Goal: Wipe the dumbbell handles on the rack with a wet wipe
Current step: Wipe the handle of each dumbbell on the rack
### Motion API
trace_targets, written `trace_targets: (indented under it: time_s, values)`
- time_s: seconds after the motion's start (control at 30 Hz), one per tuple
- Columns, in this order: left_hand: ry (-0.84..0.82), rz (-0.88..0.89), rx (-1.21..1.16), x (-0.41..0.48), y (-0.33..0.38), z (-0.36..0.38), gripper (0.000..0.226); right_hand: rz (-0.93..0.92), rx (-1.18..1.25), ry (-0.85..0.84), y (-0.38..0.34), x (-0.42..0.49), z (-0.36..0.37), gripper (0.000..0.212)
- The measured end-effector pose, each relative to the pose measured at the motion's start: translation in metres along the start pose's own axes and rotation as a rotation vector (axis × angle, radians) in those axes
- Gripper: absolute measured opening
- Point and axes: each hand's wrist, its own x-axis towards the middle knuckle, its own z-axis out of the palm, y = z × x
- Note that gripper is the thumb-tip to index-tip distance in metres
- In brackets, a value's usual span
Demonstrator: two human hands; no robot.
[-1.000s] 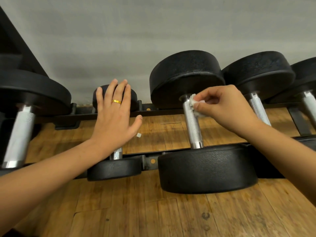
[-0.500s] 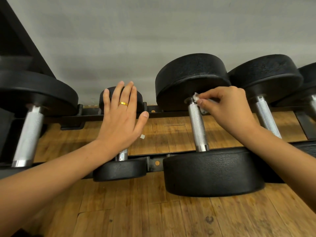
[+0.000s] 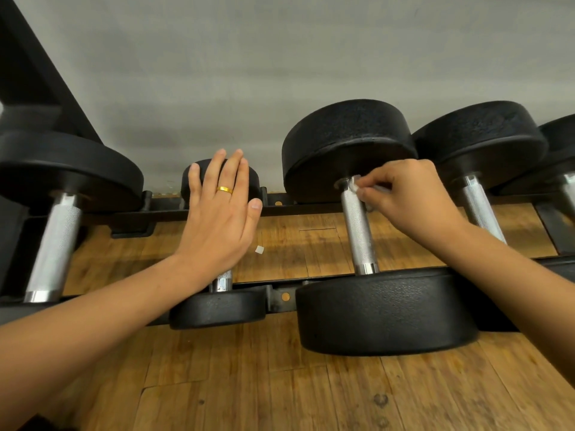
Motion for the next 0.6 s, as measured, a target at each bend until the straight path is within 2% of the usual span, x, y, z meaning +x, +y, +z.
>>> trace_targets:
  time_s: [0.07,0.2,0.4,0.47,0.57,0.6]
  values:
    - [-0.004,0.003,0.006,0.0,0.0,0.001,0.064,-0.009,-0.012,-0.022,0.002,0.001,-0.001,0.018]
    - [-0.005,-0.002,0.0,0.0,0.0,0.001,0.064,0.016,0.064,-0.209,0.009,-0.006,-0.013,0.009]
    - [-0.016,-0.004,0.002,0.0,0.0,0.001,0.064,-0.02,0.077,-0.089,0.008,-0.002,-0.005,0.014]
    - [-0.024,-0.002,0.001,0.0,0.001,0.001,0.064,-0.033,0.092,-0.185,0.011,-0.006,-0.013,0.012]
    - [-0.029,-0.007,0.003,0.0,0.0,0.0,0.064,-0.052,0.125,-0.417,0.012,-0.017,-0.024,0.007]
    - [-0.03,-0.008,0.005,0.001,0.0,-0.001,0.064,-0.06,0.125,-0.44,0.012,-0.018,-0.025,0.008]
